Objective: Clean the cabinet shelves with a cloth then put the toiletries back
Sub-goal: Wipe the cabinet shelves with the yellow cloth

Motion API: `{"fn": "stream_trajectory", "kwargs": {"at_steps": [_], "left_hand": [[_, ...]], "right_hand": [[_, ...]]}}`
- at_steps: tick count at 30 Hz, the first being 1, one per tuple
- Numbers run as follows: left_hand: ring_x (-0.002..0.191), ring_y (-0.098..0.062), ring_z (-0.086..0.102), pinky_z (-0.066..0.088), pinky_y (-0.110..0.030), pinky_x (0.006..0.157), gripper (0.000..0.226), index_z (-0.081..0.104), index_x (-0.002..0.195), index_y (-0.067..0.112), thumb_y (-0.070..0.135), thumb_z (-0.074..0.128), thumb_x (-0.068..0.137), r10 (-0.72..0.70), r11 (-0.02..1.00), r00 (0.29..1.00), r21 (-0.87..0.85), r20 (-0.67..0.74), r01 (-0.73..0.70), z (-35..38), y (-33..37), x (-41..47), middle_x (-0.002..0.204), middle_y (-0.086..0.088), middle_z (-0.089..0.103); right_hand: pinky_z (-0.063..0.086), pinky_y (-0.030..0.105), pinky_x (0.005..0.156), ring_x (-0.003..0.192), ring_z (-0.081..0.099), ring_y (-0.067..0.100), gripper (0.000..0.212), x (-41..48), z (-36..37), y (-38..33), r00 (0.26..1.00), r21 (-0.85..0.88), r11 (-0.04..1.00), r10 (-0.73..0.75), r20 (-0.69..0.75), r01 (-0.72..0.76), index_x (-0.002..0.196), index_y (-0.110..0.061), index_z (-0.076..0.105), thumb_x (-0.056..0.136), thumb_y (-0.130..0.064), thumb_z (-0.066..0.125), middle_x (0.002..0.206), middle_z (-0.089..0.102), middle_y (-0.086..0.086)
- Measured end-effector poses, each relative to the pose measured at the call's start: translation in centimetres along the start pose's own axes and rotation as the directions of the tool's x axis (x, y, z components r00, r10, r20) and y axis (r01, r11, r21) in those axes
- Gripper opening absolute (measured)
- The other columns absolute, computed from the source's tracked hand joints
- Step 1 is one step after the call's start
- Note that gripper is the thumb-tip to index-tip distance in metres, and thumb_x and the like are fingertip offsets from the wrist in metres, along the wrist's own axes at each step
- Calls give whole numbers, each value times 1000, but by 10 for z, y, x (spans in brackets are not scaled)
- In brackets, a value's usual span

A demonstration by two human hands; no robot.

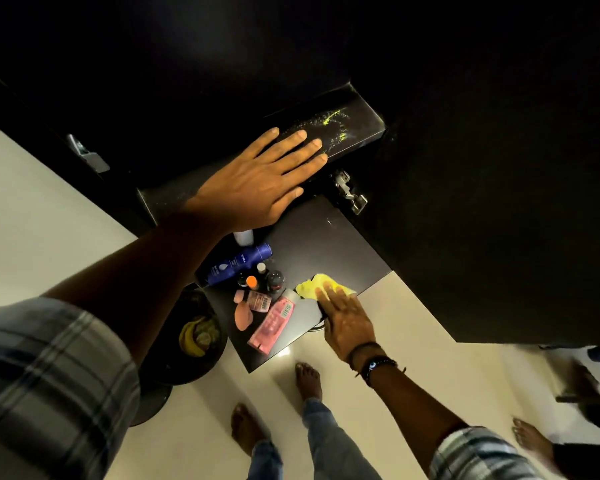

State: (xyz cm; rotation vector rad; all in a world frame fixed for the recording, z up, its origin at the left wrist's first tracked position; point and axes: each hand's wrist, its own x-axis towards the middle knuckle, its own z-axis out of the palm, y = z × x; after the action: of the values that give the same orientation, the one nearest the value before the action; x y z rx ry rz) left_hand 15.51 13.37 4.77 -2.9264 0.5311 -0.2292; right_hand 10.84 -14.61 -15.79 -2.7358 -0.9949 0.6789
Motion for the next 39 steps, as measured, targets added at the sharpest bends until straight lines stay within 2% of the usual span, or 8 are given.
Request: {"fn": "stream_trajectory", "kwargs": {"at_steps": [3,7,10,15,22,30,35,39], "left_hand": [[146,-24,11,10,-44,118,56,14,150,17,36,23,98,-4,1000,1000,0,-6,4,1,1,1,157,-6,17],[145,-24,12,11,-45,118,56,15,149,17,36,23,98,-23,1000,1000,-1,-8,23,1,-2,1,157,-6,18],[145,-24,12,11,-45,118,55,15,149,17,35,24,98,-34,999,999,9,-18,34,2,-2,1,157,-7,19],[145,-24,14,12,-44,118,55,19,149,16,35,27,98,-45,999,998,15,-31,46,4,-1,2,156,-6,22],[146,-24,10,10,-43,118,57,14,149,18,37,27,97,-46,998,999,33,-15,47,5,-2,4,157,-4,18],[145,-26,14,14,-45,118,56,16,149,18,36,27,97,-69,997,998,30,-4,69,2,0,4,156,-5,21],[144,-27,16,14,-46,117,55,18,149,19,34,29,97,-62,997,998,38,-15,62,4,-2,3,155,-4,23],[145,-26,13,12,-45,118,55,15,149,19,34,31,99,-56,998,998,36,-15,56,4,-3,2,156,-4,20]], "right_hand": [[30,42,112,141,31,24,65,26,-20,58,993,-49,992,113,-34,-114,144,-20,38,81,-33,26,152,36,3],[41,40,105,129,42,31,61,56,-63,75,979,-94,975,201,-24,-202,147,-18,31,88,-33,38,153,31,7],[43,39,97,120,43,33,60,85,-80,49,982,-166,968,185,-39,-189,146,-13,29,90,-25,49,149,32,10],[31,39,110,132,35,36,63,161,-87,23,997,-210,974,82,-17,-83,146,-5,24,91,-25,47,150,30,16],[32,47,112,141,24,34,77,220,-92,8,998,-99,993,61,23,-58,150,-18,15,84,-26,53,159,11,6],[19,37,117,137,31,31,66,109,-65,40,995,-154,983,96,-36,-100,149,-16,22,89,-20,48,154,26,12],[44,42,97,121,39,33,59,87,-57,26,996,-176,981,76,-37,-81,145,-13,29,89,-20,46,143,36,11],[49,40,86,115,41,33,45,125,-63,-17,997,-158,985,-68,-37,62,133,-14,45,88,-18,48,133,42,11]]}}
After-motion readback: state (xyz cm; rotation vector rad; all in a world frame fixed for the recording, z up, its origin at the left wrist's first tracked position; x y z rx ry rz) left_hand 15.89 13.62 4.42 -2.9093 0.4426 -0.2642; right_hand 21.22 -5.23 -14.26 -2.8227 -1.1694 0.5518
